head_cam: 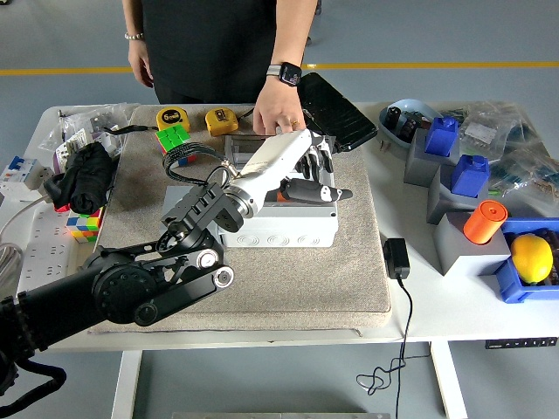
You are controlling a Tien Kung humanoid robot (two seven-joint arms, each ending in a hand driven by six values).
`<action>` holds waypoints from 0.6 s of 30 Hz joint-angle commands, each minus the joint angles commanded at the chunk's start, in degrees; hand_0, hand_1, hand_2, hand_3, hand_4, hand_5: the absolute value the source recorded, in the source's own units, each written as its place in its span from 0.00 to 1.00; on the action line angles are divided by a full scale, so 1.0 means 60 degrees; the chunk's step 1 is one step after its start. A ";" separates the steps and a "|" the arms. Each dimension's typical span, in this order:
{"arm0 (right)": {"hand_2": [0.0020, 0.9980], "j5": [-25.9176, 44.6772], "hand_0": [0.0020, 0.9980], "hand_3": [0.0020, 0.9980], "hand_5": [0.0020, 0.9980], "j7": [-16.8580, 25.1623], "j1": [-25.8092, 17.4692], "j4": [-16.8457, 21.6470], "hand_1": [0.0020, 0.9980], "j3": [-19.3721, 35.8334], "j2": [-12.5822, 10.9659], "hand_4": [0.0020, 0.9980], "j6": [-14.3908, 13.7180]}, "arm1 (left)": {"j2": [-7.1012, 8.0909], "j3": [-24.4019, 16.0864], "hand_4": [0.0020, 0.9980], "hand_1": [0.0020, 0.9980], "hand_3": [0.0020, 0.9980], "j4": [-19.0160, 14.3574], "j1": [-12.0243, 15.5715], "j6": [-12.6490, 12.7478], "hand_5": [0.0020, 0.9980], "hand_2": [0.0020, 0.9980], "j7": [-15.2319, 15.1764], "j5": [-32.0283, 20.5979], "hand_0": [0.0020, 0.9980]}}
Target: Fetch the battery,place it into the box,close the lid of the box
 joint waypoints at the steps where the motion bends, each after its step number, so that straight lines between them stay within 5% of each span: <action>1: 0.56 -0.0003 0.59 0.55 0.43 0.0002 -0.0001 0.0001 0.60 0.0013 -0.0001 0.92 -0.0002 | 0.0047 -0.0095 1.00 0.38 0.41 -0.0087 0.0074 0.0091 0.42 0.38 -0.0132 -0.0040 0.35; 6: 0.56 -0.0008 0.59 0.55 0.43 -0.0006 -0.0013 -0.0013 0.60 0.0041 0.0001 0.92 0.0000 | 0.0248 -0.0724 1.00 0.38 0.41 -0.0458 0.0332 0.0710 0.42 0.38 -0.0919 -0.0186 0.35; 7: 0.56 -0.0008 0.59 0.55 0.43 -0.0006 -0.0014 -0.0012 0.60 0.0044 0.0003 0.92 0.0000 | 0.0262 -0.0842 1.00 0.67 0.54 -0.0475 0.0343 0.0782 0.43 0.57 -0.1027 -0.0174 0.67; 10: 0.56 -0.0001 0.59 0.55 0.43 -0.0008 -0.0008 -0.0005 0.60 0.0033 0.0011 0.92 0.0005 | 0.0290 -0.1277 1.00 0.67 0.54 -0.0409 0.0294 0.0873 0.43 0.57 -0.1200 -0.0107 0.67; 12: 0.56 0.0003 0.59 0.55 0.43 -0.0007 -0.0002 0.0006 0.60 0.0023 0.0014 0.92 0.0006 | 0.0302 -0.1452 1.00 0.67 0.54 -0.0321 0.0226 0.0837 0.43 0.57 -0.1158 -0.0042 0.67; 13: 0.56 0.0011 0.59 0.55 0.43 -0.0008 0.0004 0.0011 0.60 0.0012 0.0015 0.92 0.0008 | 0.0306 -0.1534 1.00 0.78 0.66 -0.0220 0.0153 0.0746 0.46 0.73 -0.1028 0.0018 0.78; 18: 0.56 0.0032 0.59 0.55 0.43 -0.0011 0.0014 0.0027 0.60 -0.0008 0.0013 0.92 0.0009 | 0.0305 -0.1545 1.00 0.78 0.66 0.0282 -0.0179 0.0028 0.46 0.73 -0.0093 0.0403 0.78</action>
